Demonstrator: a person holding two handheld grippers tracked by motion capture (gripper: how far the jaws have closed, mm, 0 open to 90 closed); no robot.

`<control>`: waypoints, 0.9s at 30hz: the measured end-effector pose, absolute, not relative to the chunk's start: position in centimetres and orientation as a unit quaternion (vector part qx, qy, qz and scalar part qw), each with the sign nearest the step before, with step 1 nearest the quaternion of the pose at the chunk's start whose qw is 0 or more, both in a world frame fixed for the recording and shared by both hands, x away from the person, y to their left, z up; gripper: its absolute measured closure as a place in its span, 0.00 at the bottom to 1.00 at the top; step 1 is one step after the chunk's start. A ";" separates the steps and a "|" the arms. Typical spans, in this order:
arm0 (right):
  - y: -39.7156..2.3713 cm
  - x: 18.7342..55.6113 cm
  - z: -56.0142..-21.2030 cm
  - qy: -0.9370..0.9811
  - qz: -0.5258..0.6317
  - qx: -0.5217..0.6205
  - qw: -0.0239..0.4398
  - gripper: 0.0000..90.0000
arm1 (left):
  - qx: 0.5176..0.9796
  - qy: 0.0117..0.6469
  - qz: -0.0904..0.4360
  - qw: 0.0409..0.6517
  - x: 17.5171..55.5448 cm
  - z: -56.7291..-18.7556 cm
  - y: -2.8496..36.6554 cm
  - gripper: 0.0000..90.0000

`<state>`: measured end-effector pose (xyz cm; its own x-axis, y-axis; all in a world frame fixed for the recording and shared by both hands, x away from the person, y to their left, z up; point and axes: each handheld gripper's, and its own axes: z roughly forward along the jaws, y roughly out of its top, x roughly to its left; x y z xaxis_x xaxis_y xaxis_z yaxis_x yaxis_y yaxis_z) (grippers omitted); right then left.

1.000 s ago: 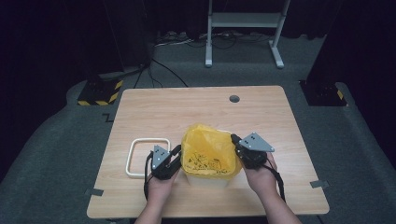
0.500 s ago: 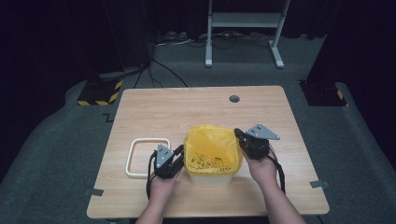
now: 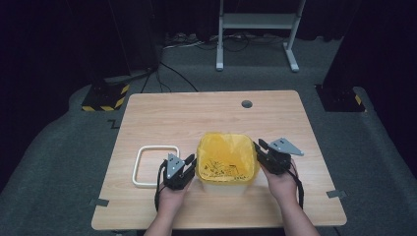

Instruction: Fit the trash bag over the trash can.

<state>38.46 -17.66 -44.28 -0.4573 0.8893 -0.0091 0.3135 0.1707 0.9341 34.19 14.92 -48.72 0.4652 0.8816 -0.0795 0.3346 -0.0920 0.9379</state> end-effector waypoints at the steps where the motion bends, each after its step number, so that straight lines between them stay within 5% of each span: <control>1: -17.9 38.0 -44.0 0.701 0.486 0.426 0.301 0.74 | 0.688 0.441 0.271 0.508 34.1 -48.6 15.0 0.85; 8: -18.1 34.6 -44.0 0.690 0.507 0.430 0.286 0.69 | 0.674 0.439 0.272 0.529 33.2 -47.9 15.4 0.77; 27: -17.5 35.7 -50.2 0.749 0.411 0.455 0.252 0.68 | 0.755 0.420 0.257 0.433 33.8 -51.0 13.5 0.75</control>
<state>35.65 -17.46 -50.17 -0.4595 0.8882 -0.0036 0.4746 0.2489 0.8443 33.84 13.49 -51.02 0.5157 0.8564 0.0251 0.4114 -0.2732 0.8696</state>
